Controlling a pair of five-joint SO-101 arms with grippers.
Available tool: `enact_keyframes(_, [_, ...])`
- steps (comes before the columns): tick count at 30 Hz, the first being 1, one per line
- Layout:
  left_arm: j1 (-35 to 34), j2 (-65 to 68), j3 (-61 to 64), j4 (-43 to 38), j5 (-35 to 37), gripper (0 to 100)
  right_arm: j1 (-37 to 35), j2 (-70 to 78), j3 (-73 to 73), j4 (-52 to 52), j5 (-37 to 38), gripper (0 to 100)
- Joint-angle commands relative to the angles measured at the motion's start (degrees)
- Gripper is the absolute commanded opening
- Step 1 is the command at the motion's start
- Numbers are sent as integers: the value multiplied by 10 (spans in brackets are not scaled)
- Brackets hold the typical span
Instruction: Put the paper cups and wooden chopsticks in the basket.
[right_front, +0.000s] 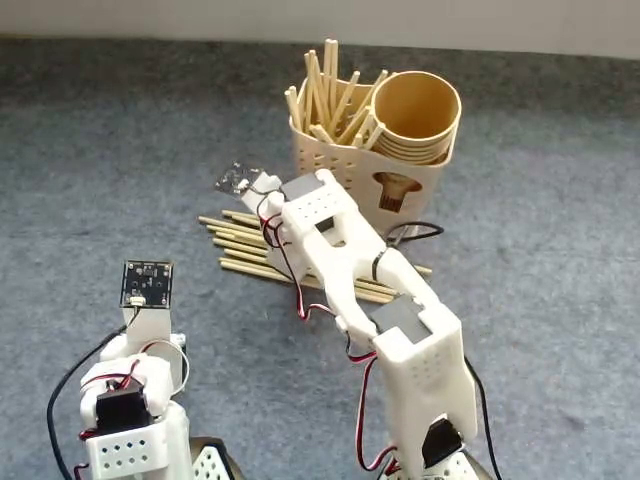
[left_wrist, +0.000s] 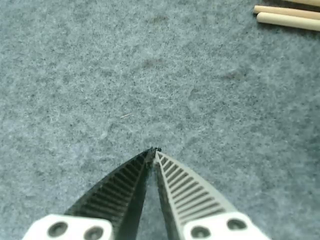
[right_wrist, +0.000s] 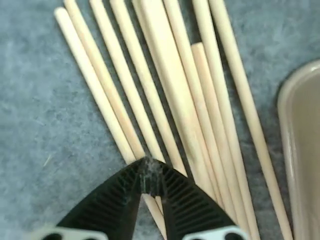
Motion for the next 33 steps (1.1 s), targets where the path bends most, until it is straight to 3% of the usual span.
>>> enact_keyframes(1, [-7, -1, 11, 3, -2, 14, 5, -13, -27, 14, 4, 58])
enact_keyframes(7, [-7, -1, 11, 3, -2, 14, 5, -7, -22, 7, 7, 115])
enact_keyframes(15, [-7, -1, 11, 3, -2, 14, 5, 2, -21, -19, 8, 5])
enact_keyframes(25, [-7, -1, 11, 3, -2, 14, -16, 28, -21, 17, 8, 7])
enact_keyframes(30, [-7, -1, 11, 3, -2, 14, -19, 26, -21, 21, 6, 106])
enact_keyframes(33, [-7, -1, 11, 3, -2, 14, -11, 28, -24, 16, 7, 111])
